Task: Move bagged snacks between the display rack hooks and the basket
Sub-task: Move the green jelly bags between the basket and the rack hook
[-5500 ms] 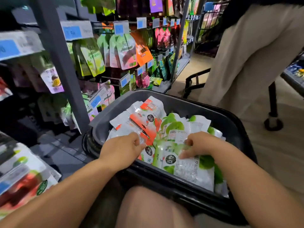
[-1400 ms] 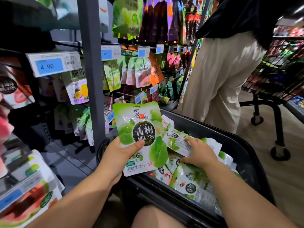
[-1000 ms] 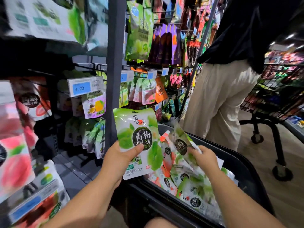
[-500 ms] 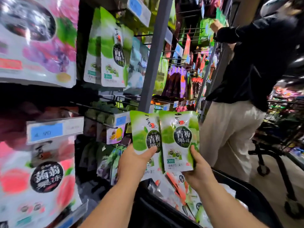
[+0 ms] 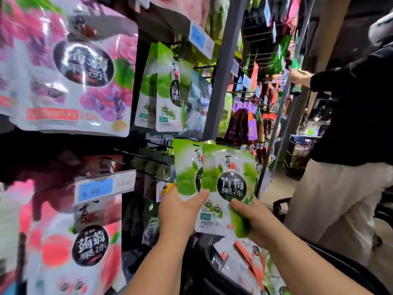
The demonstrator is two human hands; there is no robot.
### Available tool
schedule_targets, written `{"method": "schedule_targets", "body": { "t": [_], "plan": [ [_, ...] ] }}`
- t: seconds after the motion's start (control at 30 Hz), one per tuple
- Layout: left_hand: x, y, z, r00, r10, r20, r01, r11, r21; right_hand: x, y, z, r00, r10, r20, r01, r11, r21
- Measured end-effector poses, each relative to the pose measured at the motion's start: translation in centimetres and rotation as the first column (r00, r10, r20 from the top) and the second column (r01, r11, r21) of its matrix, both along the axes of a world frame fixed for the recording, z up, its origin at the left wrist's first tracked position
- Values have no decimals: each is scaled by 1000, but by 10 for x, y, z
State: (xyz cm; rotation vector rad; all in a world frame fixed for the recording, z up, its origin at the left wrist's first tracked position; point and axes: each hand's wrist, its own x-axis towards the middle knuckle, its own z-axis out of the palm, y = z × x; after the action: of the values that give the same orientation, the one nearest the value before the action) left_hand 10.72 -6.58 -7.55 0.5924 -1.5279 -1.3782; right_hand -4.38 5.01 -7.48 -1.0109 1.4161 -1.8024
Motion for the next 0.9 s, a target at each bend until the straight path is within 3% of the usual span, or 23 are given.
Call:
{"method": "schedule_targets", "body": {
  "t": [0.2, 0.37, 0.67, 0.9],
  "plan": [
    [6, -3, 17, 998, 42, 53, -37, 995, -97, -6, -14, 9, 998, -40, -44, 35, 993, -114],
    [16, -3, 30, 999, 53, -4, -53, 993, -108, -12, -24, 21, 992, -118, -33, 108, 967, -232],
    [44, -13, 74, 955, 298, -8, -295, 942, -161, -18, -77, 69, 998, 7, 59, 17, 918, -396],
    [55, -5, 100, 874, 468, 127, -435, 872, -223, -9, -116, 103, 985, 141, 102, -78, 883, -463]
  ]
}}
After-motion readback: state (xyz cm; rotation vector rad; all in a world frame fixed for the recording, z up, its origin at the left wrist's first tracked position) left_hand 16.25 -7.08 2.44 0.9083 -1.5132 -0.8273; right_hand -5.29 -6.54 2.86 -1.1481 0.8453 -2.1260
